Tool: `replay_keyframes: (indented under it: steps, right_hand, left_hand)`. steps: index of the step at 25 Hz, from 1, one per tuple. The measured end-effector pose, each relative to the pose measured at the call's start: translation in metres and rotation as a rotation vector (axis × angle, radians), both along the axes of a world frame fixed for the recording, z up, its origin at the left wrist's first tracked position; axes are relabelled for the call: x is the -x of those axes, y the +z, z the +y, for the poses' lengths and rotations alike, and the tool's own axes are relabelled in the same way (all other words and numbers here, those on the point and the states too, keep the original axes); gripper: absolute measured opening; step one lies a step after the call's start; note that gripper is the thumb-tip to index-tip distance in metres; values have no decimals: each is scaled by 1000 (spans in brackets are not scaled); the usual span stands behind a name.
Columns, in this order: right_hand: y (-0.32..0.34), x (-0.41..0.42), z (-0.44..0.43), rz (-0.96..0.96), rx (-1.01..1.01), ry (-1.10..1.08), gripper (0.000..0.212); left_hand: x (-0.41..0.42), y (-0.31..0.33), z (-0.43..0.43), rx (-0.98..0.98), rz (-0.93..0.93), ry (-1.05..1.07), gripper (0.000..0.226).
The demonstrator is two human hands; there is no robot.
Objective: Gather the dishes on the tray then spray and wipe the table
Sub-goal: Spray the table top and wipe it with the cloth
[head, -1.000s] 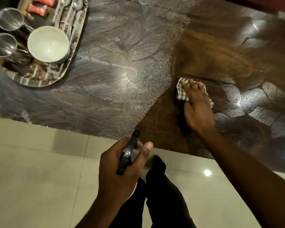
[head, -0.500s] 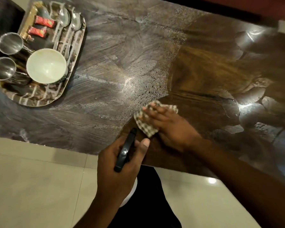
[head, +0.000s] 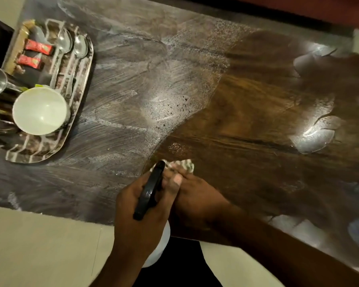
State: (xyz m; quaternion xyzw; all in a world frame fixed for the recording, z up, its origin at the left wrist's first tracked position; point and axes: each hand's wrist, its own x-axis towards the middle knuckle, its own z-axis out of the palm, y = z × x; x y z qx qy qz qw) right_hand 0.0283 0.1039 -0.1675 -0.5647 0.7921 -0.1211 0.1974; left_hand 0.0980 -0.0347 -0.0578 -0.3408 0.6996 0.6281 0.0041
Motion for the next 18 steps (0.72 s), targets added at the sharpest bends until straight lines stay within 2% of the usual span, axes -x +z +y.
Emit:
replay_keyframes:
  steps: [1,2,3,5,9,11,12,14,15,16,17,18]
  right_hand:
    - [0,17,9,3,27,179,53]
    - [1,41,16,6,36,256,52]
    - [3,68,23,23,15,238,57]
    - [4,126,37,58,-47,-49,70]
    - [5,208,41,51,9,-917,73]
    - [1,201,12,78,-2,-1123,73]
    - [-3,184,-3,87,-18,-1069,72]
    - [-10,142,-23,72,-12,-682,70]
    - [-11,126,-23,61,-5,-398,68]
    - [-9,122,-18,56,-13,-113,68]
    - [-8,134,-9,42,-18,111,69]
    - [-6,158,2,44,-29,250,70]
  left_hand:
    - [6,2,-1,2,13,-26,34]
    - [11,4,-3,14,24,-37,32]
    - [16,5,-5,24,33,-40,31]
    - [26,2,-9,59,-5,-32,33]
    - [52,5,-14,148,-72,-40,54]
    - [66,11,-12,133,-100,-27,57]
    - [76,2,-10,124,-109,-29,52]
    - [77,-27,-13,35,-160,-27,49]
    - [54,-54,-12,-8,-184,-57,75]
    - [31,-108,-10,-24,-188,8,110]
    - [20,-159,-14,-39,-132,32,128]
    - [18,-171,-16,-66,-118,63,131]
